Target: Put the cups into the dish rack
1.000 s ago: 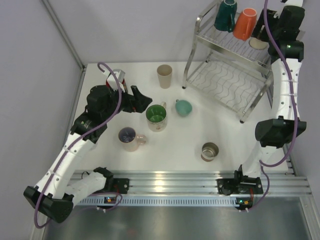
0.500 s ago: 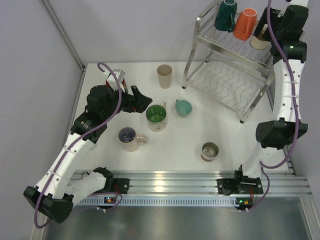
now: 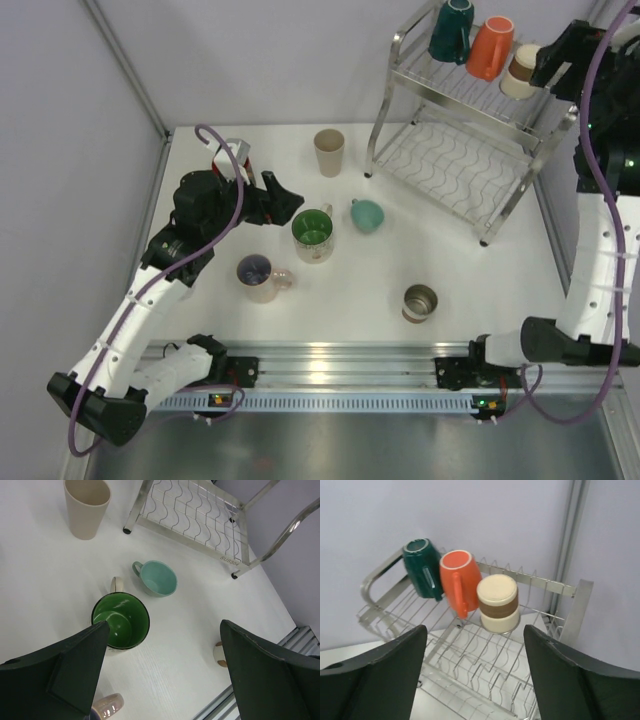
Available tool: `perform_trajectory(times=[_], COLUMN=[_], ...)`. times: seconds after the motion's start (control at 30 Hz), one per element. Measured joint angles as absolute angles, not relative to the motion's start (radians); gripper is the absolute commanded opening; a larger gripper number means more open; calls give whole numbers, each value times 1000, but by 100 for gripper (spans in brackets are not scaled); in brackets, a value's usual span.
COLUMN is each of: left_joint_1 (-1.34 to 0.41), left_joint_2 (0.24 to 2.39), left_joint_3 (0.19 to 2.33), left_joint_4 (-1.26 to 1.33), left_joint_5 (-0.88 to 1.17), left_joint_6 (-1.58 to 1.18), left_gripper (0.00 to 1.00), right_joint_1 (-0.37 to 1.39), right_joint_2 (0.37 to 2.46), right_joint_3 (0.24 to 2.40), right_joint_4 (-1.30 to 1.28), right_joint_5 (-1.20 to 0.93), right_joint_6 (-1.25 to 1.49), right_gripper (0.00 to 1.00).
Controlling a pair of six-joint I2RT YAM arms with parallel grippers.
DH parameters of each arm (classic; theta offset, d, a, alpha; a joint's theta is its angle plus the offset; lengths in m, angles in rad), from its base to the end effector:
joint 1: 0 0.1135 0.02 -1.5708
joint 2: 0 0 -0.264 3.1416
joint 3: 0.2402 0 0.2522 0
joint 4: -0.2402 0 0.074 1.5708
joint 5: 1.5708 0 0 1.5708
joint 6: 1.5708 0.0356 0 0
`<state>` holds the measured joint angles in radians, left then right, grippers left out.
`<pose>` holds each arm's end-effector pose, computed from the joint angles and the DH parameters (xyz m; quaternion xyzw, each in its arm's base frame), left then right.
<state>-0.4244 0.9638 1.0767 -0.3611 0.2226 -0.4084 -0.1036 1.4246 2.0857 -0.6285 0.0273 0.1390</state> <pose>0.1894 -0.0942 0.3908 0.0745 0.7837 -0.3270 0.5227 0.2462 -0.0266 0.5760 0.0939 0.6891 0.0032 0.7185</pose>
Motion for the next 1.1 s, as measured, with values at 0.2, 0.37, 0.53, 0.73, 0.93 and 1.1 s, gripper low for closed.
perform_trajectory(times=[0.2, 0.37, 0.53, 0.73, 0.93, 1.1], left_joint_1=[-424, -424, -424, -424, -424, -424], left_joint_2=[957, 946, 924, 907, 903, 899], left_joint_3=[1075, 1075, 1074, 1071, 1068, 1060], left_joint_4=[-361, -361, -361, -363, -365, -367], left_joint_5=[215, 213, 200, 192, 186, 176], left_joint_6=[-408, -408, -408, -409, -413, -413], left_gripper=[97, 97, 96, 96, 95, 95], right_joint_1=[27, 309, 511, 598, 602, 602], right_joint_2=[1205, 1148, 1185, 1345, 1471, 1582], right_joint_3=[1824, 1664, 1525, 1459, 1438, 1438], right_joint_4=[-584, -548, -530, -531, -539, -540], right_joint_5=[-41, -36, 9, 35, 81, 93], right_joint_6=[164, 166, 160, 130, 75, 53], right_gripper=[53, 46, 41, 38, 33, 33])
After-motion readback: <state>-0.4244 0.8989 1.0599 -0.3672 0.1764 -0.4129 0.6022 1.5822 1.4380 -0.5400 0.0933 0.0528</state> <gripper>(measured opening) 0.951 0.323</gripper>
